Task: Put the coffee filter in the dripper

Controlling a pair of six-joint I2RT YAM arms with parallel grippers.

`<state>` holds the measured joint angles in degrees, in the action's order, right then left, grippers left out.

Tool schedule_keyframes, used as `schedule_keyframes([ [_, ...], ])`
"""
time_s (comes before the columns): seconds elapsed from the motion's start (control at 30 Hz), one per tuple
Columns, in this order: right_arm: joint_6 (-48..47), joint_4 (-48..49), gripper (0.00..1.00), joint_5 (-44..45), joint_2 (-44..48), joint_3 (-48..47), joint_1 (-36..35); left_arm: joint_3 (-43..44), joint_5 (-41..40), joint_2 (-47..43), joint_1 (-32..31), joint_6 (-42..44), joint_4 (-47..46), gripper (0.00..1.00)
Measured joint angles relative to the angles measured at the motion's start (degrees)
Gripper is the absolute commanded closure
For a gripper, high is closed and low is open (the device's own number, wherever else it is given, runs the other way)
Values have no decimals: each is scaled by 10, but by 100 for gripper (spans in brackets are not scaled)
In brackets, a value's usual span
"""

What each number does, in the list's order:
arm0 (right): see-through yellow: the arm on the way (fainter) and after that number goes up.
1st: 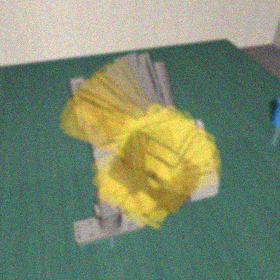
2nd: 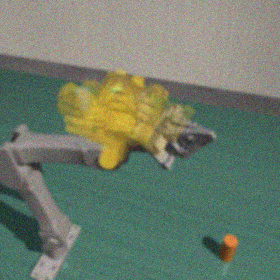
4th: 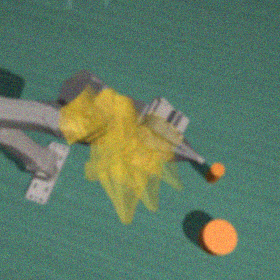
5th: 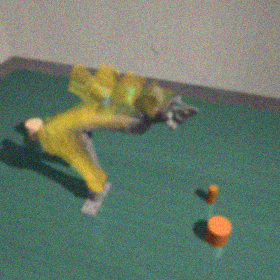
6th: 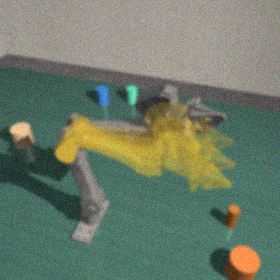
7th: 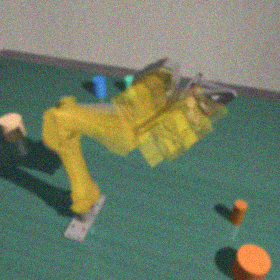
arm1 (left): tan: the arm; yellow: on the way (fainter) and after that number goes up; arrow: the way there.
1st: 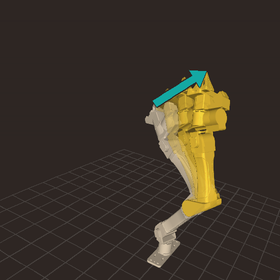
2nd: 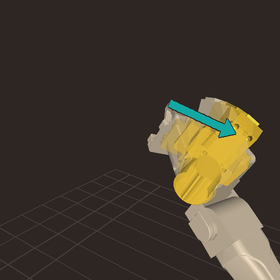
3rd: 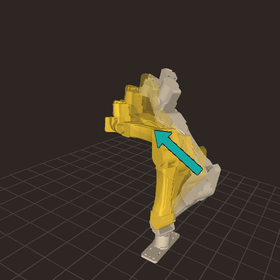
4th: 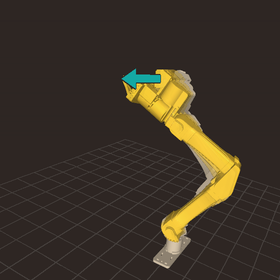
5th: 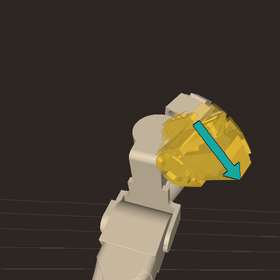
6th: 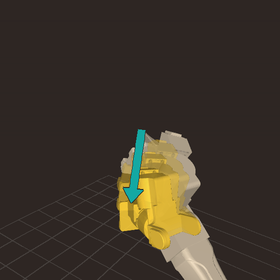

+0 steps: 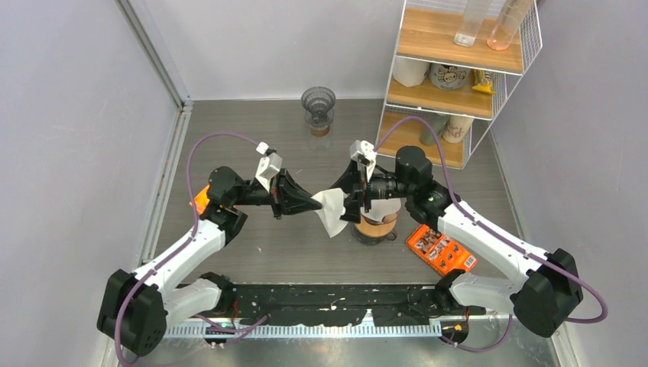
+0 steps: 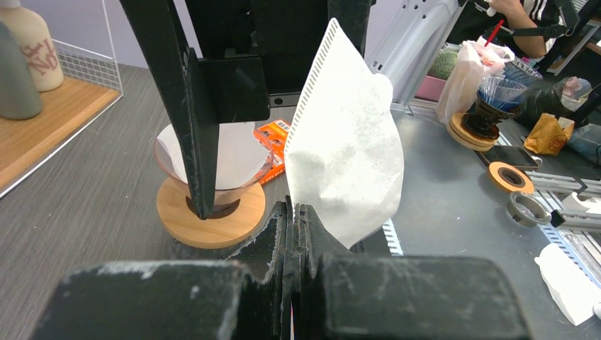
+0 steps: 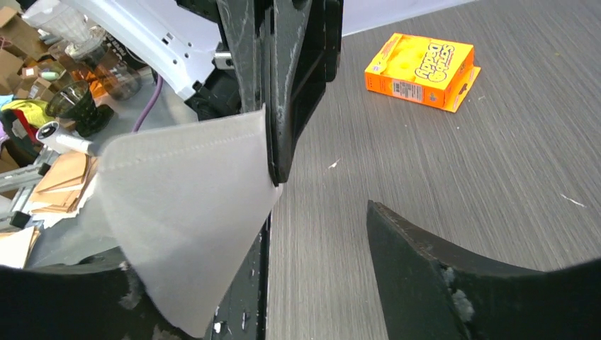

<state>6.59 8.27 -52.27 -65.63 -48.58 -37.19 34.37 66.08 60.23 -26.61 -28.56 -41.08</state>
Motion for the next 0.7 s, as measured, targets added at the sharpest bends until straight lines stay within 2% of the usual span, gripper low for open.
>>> schedule_keyframes([
  [0.43, 42, 53, 71, 20, 22, 5, 0, 0, 10, 3, 0, -10, -13, 100],
  [0.5, 45, 55, 82, 21, 23, 5, 0, 0, 11, 3, 0, -10, -15, 100],
  [0.53, 46, 55, 91, 21, 23, 5, 0, 0, 10, 4, 0, -10, -16, 100],
  [0.63, 54, 55, 95, 20, 23, 5, 0, 0, 10, 5, 0, -11, -16, 100],
  [0.67, 56, 55, 95, 21, 23, 5, 0, 0, 10, 6, 0, -11, -15, 97],
  [0.7, 58, 55, 95, 21, 23, 5, -1, 0, 10, 6, 0, -11, -15, 90],
])
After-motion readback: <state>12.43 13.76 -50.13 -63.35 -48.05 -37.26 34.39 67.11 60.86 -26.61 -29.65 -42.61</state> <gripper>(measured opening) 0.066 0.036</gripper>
